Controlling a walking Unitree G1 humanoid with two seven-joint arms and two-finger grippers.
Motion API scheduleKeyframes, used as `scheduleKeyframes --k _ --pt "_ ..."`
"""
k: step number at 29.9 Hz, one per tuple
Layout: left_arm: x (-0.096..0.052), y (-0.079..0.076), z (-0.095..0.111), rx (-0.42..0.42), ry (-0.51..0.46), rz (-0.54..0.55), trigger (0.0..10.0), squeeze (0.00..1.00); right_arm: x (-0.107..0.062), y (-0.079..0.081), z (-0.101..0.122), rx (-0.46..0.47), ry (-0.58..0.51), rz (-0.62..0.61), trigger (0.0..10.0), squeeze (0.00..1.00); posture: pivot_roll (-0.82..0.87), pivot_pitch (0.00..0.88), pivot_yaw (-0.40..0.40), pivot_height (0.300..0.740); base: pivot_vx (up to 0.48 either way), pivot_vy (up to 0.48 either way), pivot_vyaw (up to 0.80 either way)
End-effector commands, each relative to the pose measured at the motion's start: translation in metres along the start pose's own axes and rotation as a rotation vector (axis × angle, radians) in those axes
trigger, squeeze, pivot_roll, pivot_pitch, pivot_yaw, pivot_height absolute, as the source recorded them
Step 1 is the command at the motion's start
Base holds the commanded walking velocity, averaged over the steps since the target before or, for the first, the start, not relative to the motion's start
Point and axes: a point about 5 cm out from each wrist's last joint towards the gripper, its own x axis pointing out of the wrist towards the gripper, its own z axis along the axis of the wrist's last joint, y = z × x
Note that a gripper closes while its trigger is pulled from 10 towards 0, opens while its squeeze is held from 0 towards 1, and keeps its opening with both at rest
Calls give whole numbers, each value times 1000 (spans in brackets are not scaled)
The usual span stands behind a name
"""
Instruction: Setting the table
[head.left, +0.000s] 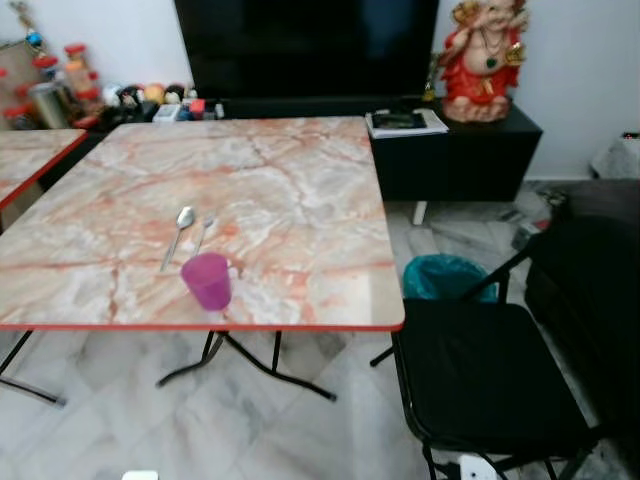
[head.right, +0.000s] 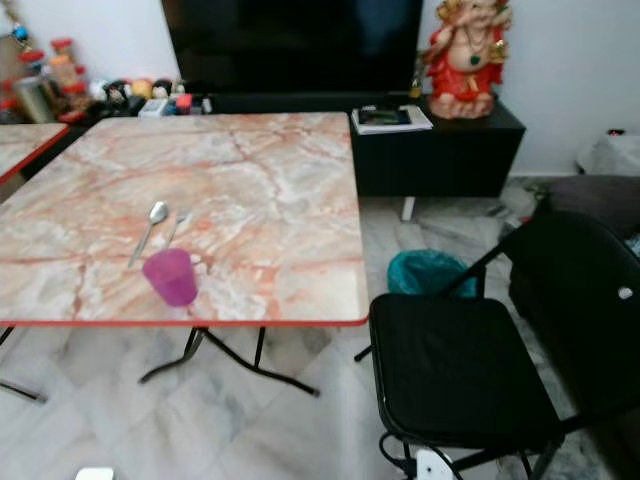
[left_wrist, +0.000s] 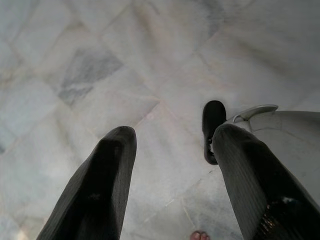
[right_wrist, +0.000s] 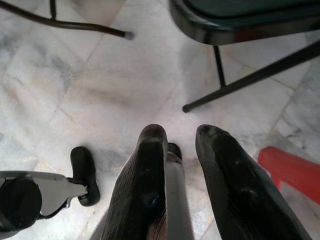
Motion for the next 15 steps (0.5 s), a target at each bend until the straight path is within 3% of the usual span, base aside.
scheduleKeyframes --k 1,12,15 --pt "-1 5 0 -23 -4 31 10000 0 1 2 2 -5 -3 8 10000 0 -1 0 9 740 0 0 0" --pt "-4 11 5 -117 -118 164 10000 0 1 3 1 0 0 6 10000 0 3 0 17 740 0 0 0" --pt "-6 12 6 -181 -158 199 10000 0 1 3 1 -3 1 8 10000 0 4 0 17 740 0 0 0"
